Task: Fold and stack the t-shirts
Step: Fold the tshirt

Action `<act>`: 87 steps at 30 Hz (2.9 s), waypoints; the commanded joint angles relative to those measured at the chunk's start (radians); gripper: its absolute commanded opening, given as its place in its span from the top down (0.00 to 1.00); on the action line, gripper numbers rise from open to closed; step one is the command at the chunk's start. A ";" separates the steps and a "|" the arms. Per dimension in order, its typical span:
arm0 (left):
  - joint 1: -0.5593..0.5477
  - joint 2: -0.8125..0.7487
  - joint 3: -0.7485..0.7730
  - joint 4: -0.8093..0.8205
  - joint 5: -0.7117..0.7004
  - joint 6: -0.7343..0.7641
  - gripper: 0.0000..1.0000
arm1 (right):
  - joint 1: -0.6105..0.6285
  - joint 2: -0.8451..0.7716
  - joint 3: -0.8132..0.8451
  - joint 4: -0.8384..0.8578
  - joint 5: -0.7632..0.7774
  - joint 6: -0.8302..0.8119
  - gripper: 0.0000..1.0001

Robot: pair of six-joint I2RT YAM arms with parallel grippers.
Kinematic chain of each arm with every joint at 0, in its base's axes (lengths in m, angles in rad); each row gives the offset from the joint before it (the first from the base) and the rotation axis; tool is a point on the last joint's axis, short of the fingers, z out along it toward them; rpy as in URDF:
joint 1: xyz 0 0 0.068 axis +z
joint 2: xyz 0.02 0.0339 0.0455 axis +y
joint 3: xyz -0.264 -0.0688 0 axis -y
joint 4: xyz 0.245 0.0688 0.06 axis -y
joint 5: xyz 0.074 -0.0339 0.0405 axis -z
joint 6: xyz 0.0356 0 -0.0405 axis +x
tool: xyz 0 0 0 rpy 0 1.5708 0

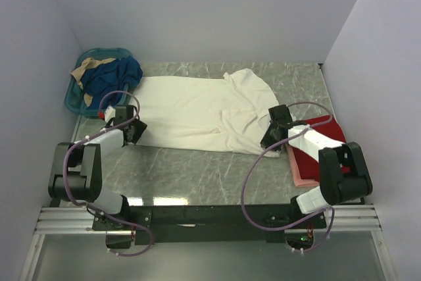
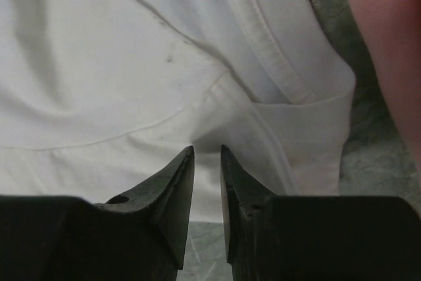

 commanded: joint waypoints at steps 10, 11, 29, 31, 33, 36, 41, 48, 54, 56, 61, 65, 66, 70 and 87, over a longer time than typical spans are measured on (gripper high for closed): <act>0.048 0.047 0.015 -0.065 -0.133 -0.014 0.50 | -0.083 0.119 0.076 -0.065 0.084 -0.002 0.76; 0.048 0.029 0.010 -0.088 -0.149 -0.020 0.50 | -0.086 0.121 0.082 -0.085 0.100 -0.003 0.75; 0.048 -0.210 -0.125 -0.208 -0.223 -0.077 0.48 | -0.092 0.052 0.019 -0.122 0.070 -0.013 0.76; 0.048 -0.229 -0.123 -0.220 -0.225 -0.077 0.48 | -0.091 0.023 0.016 -0.128 0.067 -0.014 0.75; 0.048 -0.263 -0.120 -0.246 -0.235 -0.080 0.47 | -0.091 -0.010 0.013 -0.139 0.068 -0.019 0.75; 0.072 -0.321 -0.123 -0.276 -0.261 -0.092 0.45 | -0.092 -0.057 0.015 -0.154 0.050 -0.028 0.73; 0.147 -0.338 -0.146 -0.244 -0.231 -0.094 0.39 | -0.092 -0.175 -0.011 -0.160 -0.027 -0.023 0.69; 0.160 -0.246 -0.178 -0.132 -0.173 -0.091 0.40 | -0.091 -0.297 -0.089 -0.199 -0.071 -0.028 0.69; 0.161 -0.163 -0.148 -0.105 -0.189 -0.086 0.42 | -0.092 -0.346 -0.157 -0.173 -0.091 -0.013 0.68; 0.161 -0.145 -0.142 -0.104 -0.192 -0.087 0.44 | -0.094 -0.338 -0.168 -0.157 -0.103 -0.011 0.67; 0.161 -0.125 -0.134 -0.104 -0.200 -0.083 0.55 | -0.092 -0.311 -0.180 -0.133 -0.125 -0.014 0.55; 0.161 -0.111 -0.123 -0.098 -0.200 -0.065 0.77 | -0.095 -0.312 -0.186 -0.113 -0.124 0.000 0.48; 0.163 -0.106 -0.122 -0.096 -0.196 -0.064 0.80 | -0.097 -0.312 -0.188 -0.113 -0.116 0.006 0.48; 0.161 -0.099 -0.119 -0.082 -0.185 -0.052 0.90 | -0.103 -0.286 -0.186 -0.100 -0.087 0.023 0.47; 0.163 -0.115 -0.129 -0.088 -0.174 -0.028 0.99 | -0.140 -0.149 -0.152 0.024 0.005 0.056 0.47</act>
